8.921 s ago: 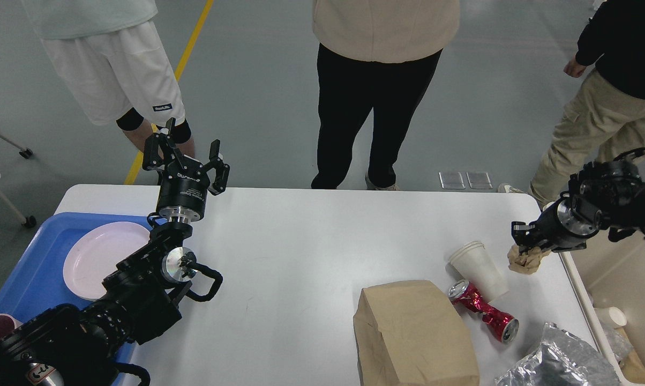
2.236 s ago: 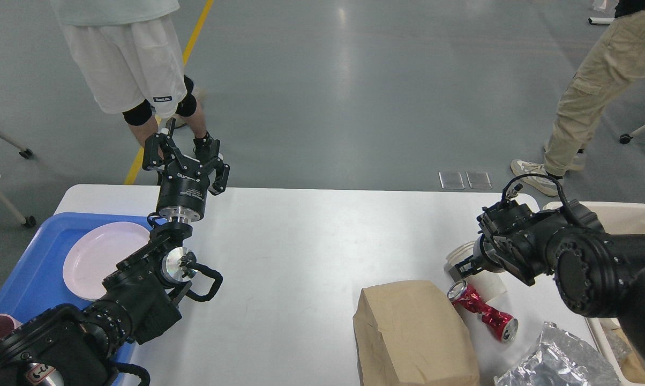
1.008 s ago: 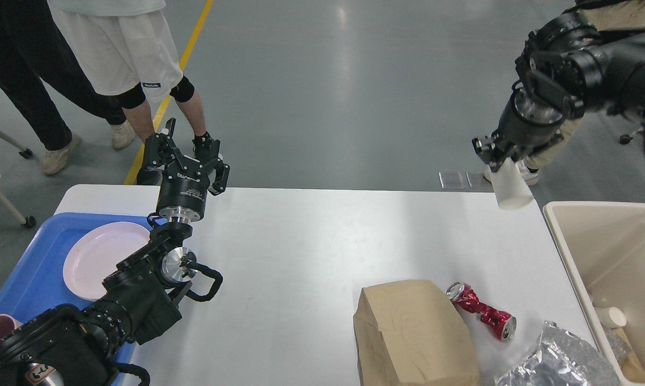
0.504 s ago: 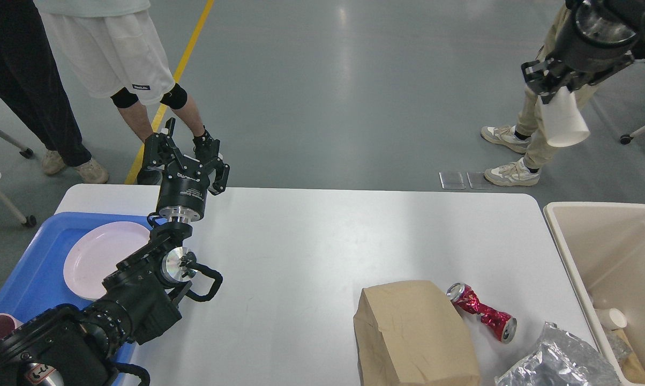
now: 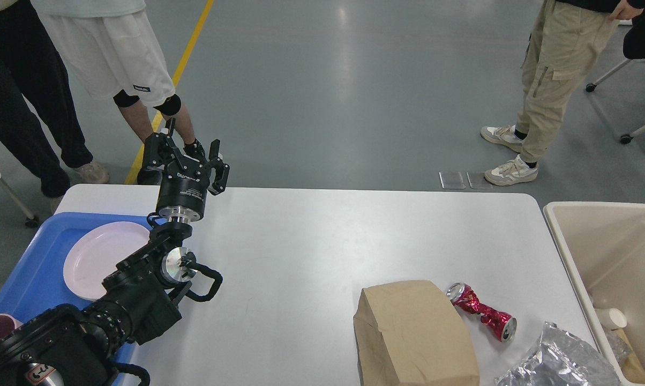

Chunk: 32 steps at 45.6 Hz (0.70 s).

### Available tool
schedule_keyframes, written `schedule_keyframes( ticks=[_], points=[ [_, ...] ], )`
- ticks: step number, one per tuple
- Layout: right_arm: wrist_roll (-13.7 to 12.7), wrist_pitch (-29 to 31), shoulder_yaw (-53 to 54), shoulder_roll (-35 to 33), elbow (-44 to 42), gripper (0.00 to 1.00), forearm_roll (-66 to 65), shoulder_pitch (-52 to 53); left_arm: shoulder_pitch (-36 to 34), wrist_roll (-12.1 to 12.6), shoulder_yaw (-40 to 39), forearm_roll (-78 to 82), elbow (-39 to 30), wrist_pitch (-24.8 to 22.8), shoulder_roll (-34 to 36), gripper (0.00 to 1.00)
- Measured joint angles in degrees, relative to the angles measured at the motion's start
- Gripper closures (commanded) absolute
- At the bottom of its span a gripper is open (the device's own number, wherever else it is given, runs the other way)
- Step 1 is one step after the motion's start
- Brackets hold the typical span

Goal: Tidy desktop

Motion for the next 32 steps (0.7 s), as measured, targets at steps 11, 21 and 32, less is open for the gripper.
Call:
schedule_keyframes(
  ticks=[11,21,32],
  points=[
    [0.1,-25.6,10.7,-3.7,-1.3,1.00,1.7,-15.7,0.0,0.0,0.0,0.0,0.0,0.0,0.0,0.03],
    [0.6,-45.1,20.6,-4.0,-2.5,1.00,5.6,-30.4,0.0,0.0,0.0,0.0,0.0,0.0,0.0,0.03],
    [0.8,-48.5,29.8,-3.0,-4.5,0.71,7.9,-42.3,0.0,0.0,0.0,0.0,0.0,0.0,0.0,0.03]
  ],
)
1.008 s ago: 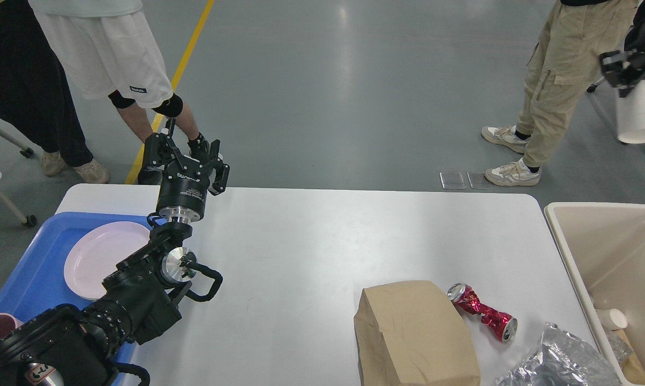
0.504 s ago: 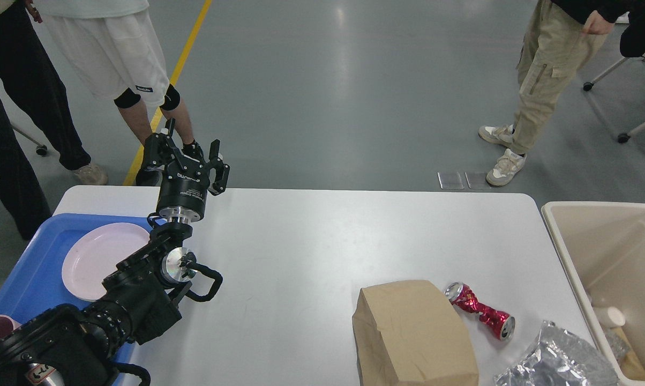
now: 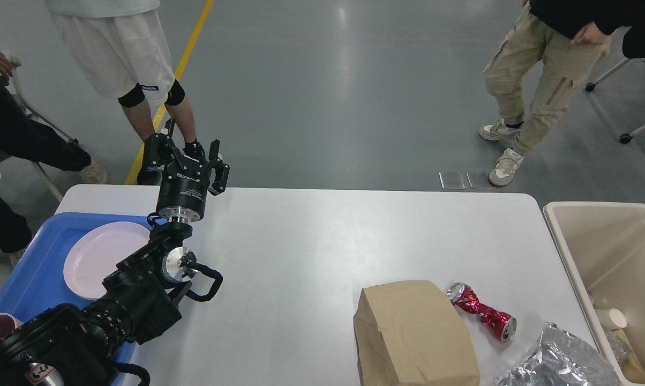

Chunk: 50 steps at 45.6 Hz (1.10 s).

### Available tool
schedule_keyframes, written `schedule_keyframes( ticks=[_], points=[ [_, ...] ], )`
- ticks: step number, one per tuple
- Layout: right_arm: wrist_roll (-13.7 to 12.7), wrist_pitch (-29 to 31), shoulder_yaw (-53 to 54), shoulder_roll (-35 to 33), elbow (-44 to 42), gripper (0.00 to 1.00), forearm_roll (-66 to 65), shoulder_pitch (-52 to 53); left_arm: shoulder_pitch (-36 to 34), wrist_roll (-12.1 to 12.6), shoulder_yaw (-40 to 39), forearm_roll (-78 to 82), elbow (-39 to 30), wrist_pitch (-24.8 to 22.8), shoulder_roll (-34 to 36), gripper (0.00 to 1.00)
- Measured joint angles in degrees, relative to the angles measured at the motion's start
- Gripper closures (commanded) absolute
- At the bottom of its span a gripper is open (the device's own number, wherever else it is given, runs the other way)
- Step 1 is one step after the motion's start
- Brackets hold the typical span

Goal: Tidy desktop

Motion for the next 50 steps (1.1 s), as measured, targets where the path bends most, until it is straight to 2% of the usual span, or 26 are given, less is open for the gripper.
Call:
schedule_keyframes(
  ticks=[1,3,7,10,12,28,31,38,40,42,50],
  points=[
    [0.0,0.0,0.2,0.2,0.0,0.59,0.0,-0.6,0.0,0.0,0.0,0.0,0.0,0.0,0.0,0.03],
    [0.0,0.0,0.5,0.7,0.0,0.44,0.1,-1.9,0.0,0.0,0.0,0.0,0.0,0.0,0.0,0.03],
    [0.0,0.0,0.7,2.0,-0.1,0.31,0.1,-4.4,0.0,0.0,0.0,0.0,0.0,0.0,0.0,0.03],
    [0.0,0.0,0.7,2.7,-0.1,0.18,0.1,-5.8,0.0,0.0,0.0,0.0,0.0,0.0,0.0,0.03],
    [0.0,0.0,0.7,3.0,0.0,0.13,0.1,-6.3,0.0,0.0,0.0,0.0,0.0,0.0,0.0,0.03],
    [0.0,0.2,-0.5,4.3,0.2,0.11,0.1,-6.8,0.0,0.0,0.0,0.0,0.0,0.0,0.0,0.03],
    [0.0,0.2,-0.5,4.7,0.4,0.07,0.1,-6.8,0.0,0.0,0.0,0.0,0.0,0.0,0.0,0.03],
    [0.0,0.4,-0.6,5.7,0.7,0.05,0.1,-6.7,0.0,0.0,0.0,0.0,0.0,0.0,0.0,0.03],
    [0.0,0.5,-0.6,5.8,0.9,0.01,0.1,-6.6,0.0,0.0,0.0,0.0,0.0,0.0,0.0,0.03],
    [0.0,0.6,-0.6,5.9,1.1,0.00,0.1,-6.2,0.0,0.0,0.0,0.0,0.0,0.0,0.0,0.03],
    [0.0,2.4,-7.7,5.8,4.6,0.00,-0.3,2.8,0.0,0.0,0.0,0.0,0.0,0.0,0.0,0.03]
  ],
)
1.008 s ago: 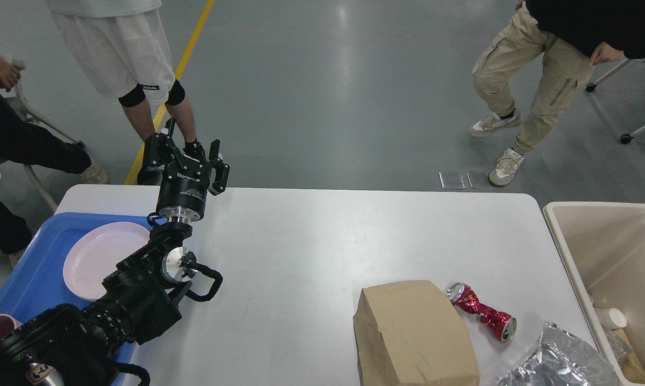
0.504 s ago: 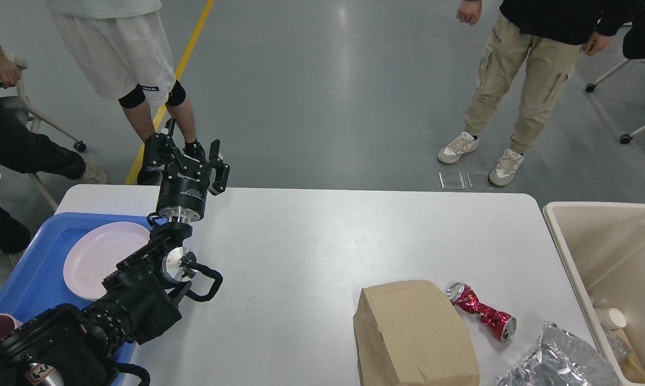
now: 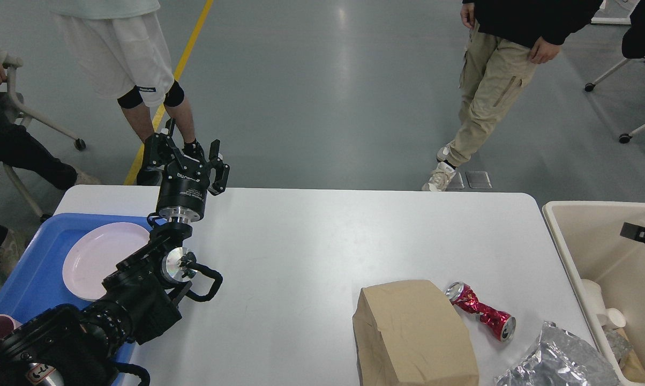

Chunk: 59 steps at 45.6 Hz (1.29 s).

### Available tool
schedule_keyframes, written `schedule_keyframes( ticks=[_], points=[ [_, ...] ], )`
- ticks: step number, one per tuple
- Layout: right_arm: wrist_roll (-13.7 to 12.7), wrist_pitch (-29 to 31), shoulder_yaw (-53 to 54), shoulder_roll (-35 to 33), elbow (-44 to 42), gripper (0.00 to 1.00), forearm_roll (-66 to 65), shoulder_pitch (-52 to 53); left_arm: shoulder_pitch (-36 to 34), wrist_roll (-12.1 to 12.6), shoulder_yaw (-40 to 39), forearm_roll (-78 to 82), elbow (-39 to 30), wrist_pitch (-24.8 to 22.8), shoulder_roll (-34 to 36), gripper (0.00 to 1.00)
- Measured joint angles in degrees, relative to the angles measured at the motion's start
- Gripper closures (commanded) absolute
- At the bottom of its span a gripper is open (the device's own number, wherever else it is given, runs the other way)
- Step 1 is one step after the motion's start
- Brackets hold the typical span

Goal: Tidy desktop

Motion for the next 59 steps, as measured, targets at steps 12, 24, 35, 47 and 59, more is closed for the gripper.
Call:
schedule_keyframes(
  ticks=[12,24,35,47,59],
  points=[
    [0.0,11.6,-14.9,3.8,9.8,0.00,-0.7,22.2,0.0,0.0,0.0,0.0,0.0,0.0,0.0,0.03],
    [0.0,20.9,-25.4,16.7,15.6,0.00,-4.8,36.5,0.0,0.0,0.0,0.0,0.0,0.0,0.0,0.03],
    [0.0,22.9,-26.0,28.1,20.7,0.00,-14.7,43.0,0.0,0.0,0.0,0.0,0.0,0.0,0.0,0.03],
    [0.0,23.0,-21.1,37.3,26.6,0.00,-24.2,44.7,0.0,0.0,0.0,0.0,0.0,0.0,0.0,0.03],
    [0.0,23.3,-17.9,40.4,32.2,0.00,-28.9,41.7,0.0,0.0,0.0,0.0,0.0,0.0,0.0,0.03]
  ],
)
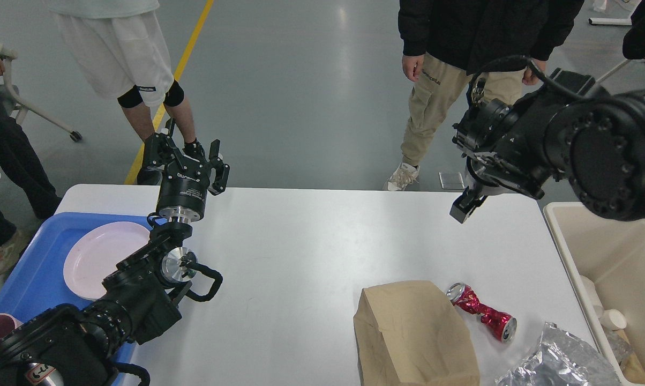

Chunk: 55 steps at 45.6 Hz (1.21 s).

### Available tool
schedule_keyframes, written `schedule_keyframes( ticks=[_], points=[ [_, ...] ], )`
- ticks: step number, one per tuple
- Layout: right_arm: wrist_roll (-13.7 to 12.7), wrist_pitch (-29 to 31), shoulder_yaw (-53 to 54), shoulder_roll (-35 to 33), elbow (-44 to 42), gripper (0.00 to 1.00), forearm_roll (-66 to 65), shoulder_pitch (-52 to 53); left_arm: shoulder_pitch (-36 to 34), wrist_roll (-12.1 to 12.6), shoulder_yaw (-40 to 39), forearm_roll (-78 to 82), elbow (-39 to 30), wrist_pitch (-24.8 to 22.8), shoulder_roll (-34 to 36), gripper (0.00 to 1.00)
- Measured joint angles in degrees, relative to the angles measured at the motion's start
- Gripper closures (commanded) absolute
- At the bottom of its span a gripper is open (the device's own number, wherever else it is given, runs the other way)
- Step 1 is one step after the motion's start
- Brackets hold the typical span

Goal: Tidy desktop
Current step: 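Lower the right gripper onto the red can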

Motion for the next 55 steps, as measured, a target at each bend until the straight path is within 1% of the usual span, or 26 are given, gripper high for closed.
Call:
schedule_keyframes(
  ticks=[13,25,37,47,55],
  points=[
    [-0.4,1.4,4.1,2.0,5.4,0.00,-0.6,-3.1,0.0,0.0,0.0,0.0,0.0,0.0,0.0,0.03],
    [-0.5,1.5,6.3,2.6,6.0,0.00,-0.6,-5.7,0.0,0.0,0.0,0.0,0.0,0.0,0.0,0.03],
    [-0.6,1.0,8.0,2.3,4.3,0.00,-0.5,-10.3,0.0,0.0,0.0,0.0,0.0,0.0,0.0,0.03],
    [-0.6,0.5,7.9,0.7,2.4,0.00,-0.4,-14.6,0.0,0.0,0.0,0.0,0.0,0.0,0.0,0.03],
    [-0.6,0.2,7.7,-0.8,-1.5,0.00,-0.4,-17.8,0.0,0.0,0.0,0.0,0.0,0.0,0.0,0.03]
  ],
)
